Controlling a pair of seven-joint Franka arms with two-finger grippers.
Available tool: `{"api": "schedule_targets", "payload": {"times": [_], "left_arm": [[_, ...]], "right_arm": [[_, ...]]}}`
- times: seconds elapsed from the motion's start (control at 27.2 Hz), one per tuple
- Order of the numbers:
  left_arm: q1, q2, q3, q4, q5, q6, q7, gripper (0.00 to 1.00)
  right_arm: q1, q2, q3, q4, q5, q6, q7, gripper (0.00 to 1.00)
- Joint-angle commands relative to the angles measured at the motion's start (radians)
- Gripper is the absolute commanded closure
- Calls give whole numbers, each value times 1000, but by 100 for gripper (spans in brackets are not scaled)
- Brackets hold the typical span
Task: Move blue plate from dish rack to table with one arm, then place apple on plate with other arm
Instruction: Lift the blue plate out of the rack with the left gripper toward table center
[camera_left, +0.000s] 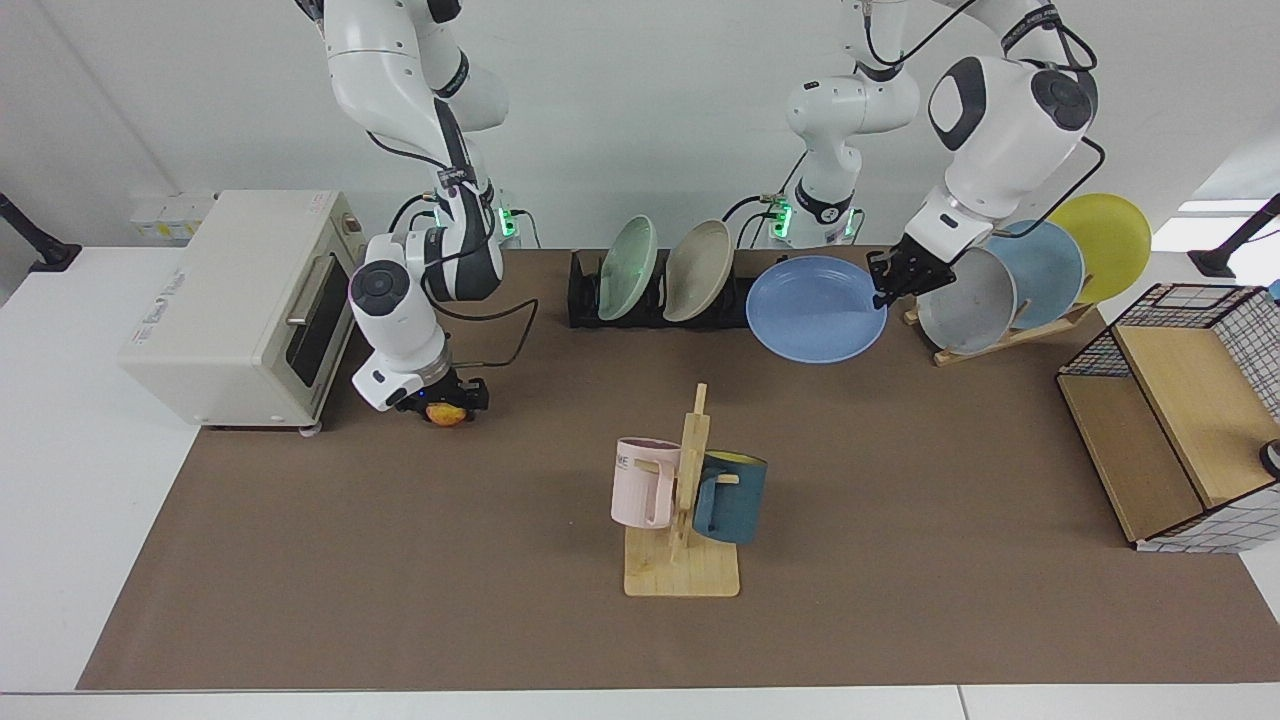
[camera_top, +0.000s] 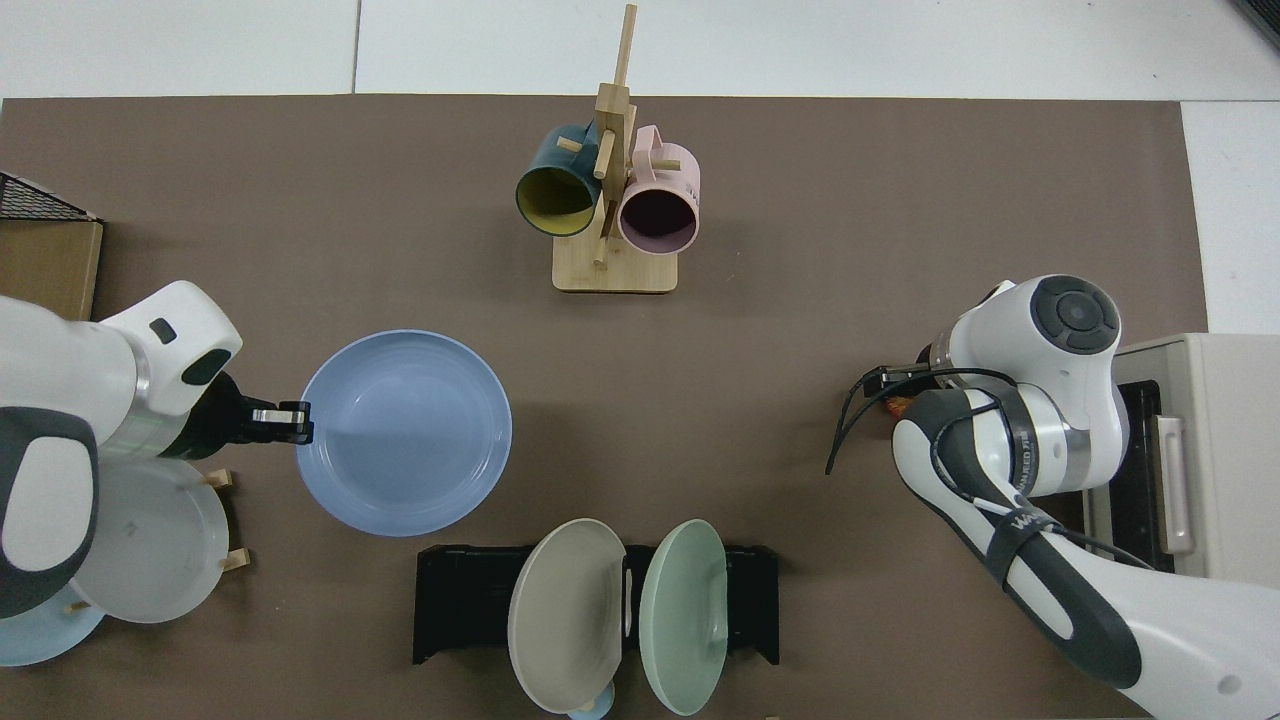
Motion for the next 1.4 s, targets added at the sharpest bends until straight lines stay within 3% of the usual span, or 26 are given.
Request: {"api": "schedule_targets", "payload": {"times": [0.0,0.26,0.51,0.66,0.81,0.92,1.18,1.25,1.29,1.32,1.36], "left_arm": [[-6,113,-4,121,-23,-6,-79,100],[-58,188,-21,109,-86,106,-116,100],[-152,291,-58,48,-87,345,-201,100],[-158,288,-102,-46,-89,441,-201,100],[-158,312,-138,-103,-89,618,-204,100],[-158,322,-151,-114,-89,629,-204,100],[-166,351,-168,-121,-89,629,-208,100],[-166,351,-173,-123,-89,623,-207,78],[-166,351,-173,-123,-89,623,-201,49],[-166,351,-174,-123,-87,623,-193,26],[-166,349,-176,-121,-87,620,-193,24]], "right_arm": [[1,-26,0,-20,-3,-21,1,100],[1,-49,-2,49,-3,-110,-1,100],[1,-124,0,99,-2,-190,1,100],[3,-159,0,129,-2,-243,12,100],[1,-178,-2,205,-3,-370,12,100],[1,-207,-2,230,-3,-423,13,100],[5,-231,1,227,-5,-431,16,100],[14,-233,1,227,-5,-432,25,100],[26,-233,1,225,-5,-432,39,100],[35,-234,1,225,-5,-432,55,100],[43,-234,1,225,-6,-432,67,100]]}}
